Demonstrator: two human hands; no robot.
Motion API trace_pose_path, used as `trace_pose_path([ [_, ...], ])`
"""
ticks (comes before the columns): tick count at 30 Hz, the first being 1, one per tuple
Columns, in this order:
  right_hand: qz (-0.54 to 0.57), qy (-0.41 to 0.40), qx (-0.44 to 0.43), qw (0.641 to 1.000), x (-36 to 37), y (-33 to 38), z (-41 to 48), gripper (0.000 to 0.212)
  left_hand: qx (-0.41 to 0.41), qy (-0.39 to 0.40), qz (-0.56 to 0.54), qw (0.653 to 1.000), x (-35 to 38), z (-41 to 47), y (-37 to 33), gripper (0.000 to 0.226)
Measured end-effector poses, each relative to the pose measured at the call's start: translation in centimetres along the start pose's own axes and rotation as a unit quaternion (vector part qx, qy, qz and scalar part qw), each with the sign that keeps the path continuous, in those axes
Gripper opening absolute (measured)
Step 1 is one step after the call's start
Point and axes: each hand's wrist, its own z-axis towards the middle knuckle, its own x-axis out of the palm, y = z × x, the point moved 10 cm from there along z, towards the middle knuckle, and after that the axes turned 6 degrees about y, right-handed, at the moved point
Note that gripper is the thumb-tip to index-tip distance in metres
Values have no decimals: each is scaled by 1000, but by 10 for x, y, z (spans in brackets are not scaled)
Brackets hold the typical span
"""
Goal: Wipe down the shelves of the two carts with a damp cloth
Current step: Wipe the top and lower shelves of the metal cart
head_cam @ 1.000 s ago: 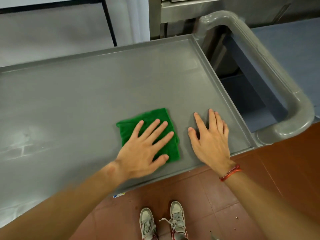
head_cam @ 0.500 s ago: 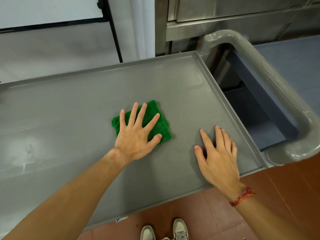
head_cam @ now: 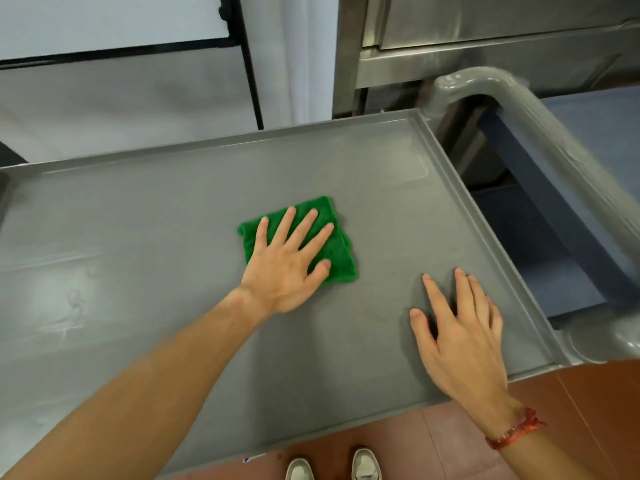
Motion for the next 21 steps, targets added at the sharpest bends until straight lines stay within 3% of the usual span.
trace_pose_path([
  [7, -1, 11, 5, 1000, 3, -1, 1, 61, -106, 8, -55, 993, -8, 62, 48, 64],
  [14, 1, 4, 4, 1000, 1, -1, 0, 62, -171, -47, -54, 983, -12, 23, 41, 65],
  [21, 4, 1, -1, 1000, 2, -1, 0, 63, -213, 2, -85, 973, -9, 54, 78, 67],
])
